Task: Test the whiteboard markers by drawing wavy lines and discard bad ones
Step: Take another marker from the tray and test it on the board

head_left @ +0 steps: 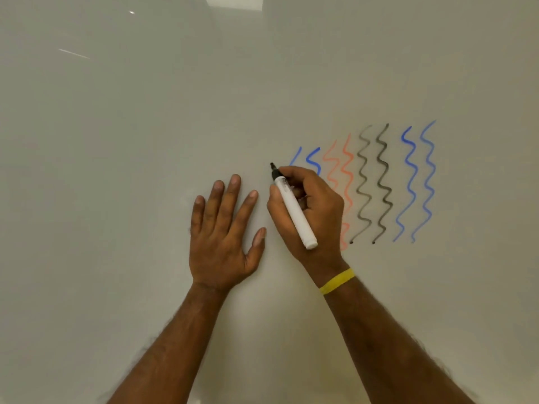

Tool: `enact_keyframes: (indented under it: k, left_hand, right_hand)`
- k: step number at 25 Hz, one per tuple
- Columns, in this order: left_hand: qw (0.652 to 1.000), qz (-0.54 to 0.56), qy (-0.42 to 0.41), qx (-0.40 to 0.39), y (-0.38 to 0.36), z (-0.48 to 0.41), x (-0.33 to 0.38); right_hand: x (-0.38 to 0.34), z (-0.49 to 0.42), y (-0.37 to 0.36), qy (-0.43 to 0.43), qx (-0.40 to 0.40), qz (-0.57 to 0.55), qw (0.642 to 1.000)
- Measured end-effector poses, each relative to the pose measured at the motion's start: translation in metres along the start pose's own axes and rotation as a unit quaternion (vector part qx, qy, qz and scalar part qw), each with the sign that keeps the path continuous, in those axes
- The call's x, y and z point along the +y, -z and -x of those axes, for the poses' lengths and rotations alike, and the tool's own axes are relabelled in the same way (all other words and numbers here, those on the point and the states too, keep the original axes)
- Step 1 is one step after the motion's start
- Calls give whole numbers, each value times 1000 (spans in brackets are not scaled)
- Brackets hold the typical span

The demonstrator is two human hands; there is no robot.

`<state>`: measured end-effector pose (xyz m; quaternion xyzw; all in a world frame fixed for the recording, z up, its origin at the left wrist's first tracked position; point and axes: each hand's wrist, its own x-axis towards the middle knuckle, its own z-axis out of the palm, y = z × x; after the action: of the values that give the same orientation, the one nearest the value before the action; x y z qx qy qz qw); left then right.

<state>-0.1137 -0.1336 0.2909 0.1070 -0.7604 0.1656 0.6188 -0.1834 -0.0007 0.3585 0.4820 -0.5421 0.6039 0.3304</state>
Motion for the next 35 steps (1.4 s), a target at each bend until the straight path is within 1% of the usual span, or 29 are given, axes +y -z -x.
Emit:
enact_keyframes:
  k: [2,5,8,12,14,16,17,19,20,21,24,26,28,30,31,33,35]
  left_hand:
    - [1000,0,2,4,0,2,1]
    - [1000,1,13,9,-1,7,1]
    - [1000,4,16,8,-1,9,0]
    - [1000,2,17,4,0,12,0]
    - [1000,2,19,4,0,13,0]
    - [1000,4,21,3,0,14,-1]
    - [1000,3,20,3,0,14,0]
    - [1000,0,21,6,0,15,0]
    - [1000,1,22,8,-1,15,0]
    - [1000,1,24,11,-1,16,1]
    - [1000,1,25,14,-1,16,1]
    - [1000,2,23,14,-1,17,0]
    - [1000,0,24,14,-2,17,-1]
    - [1000,3,21,13,-1,18,0]
    - [1000,3,20,12,-1,18,0]
    - [1000,2,22,10,-1,18,0]
    - [1000,3,24,9,-1,19,0]
  right_hand:
    - [6,10,1,11,-15,18,1000]
    - [11,30,9,-5,-7,22,1000]
    - [15,51,11,6,-48,59,997]
    - [23,79,19,-6,-55,90,994]
    - [27,96,23,-7,-81,118,990]
    - [31,113,26,-33,-104,134,985]
    - [32,121,27,-30,-127,148,980]
    - [32,125,27,20,-178,179,967]
    - [28,117,27,40,-176,180,967]
    - [23,103,27,46,-150,173,972]
    - [8,42,23,69,-39,131,988]
    - [2,14,15,73,-1,103,992]
    - [2,7,7,75,-2,101,992]
    - [7,16,6,98,-40,125,986]
    - [9,24,8,96,-46,128,986]
    - [14,38,14,58,-32,108,992]
    - [18,55,18,52,-49,118,990]
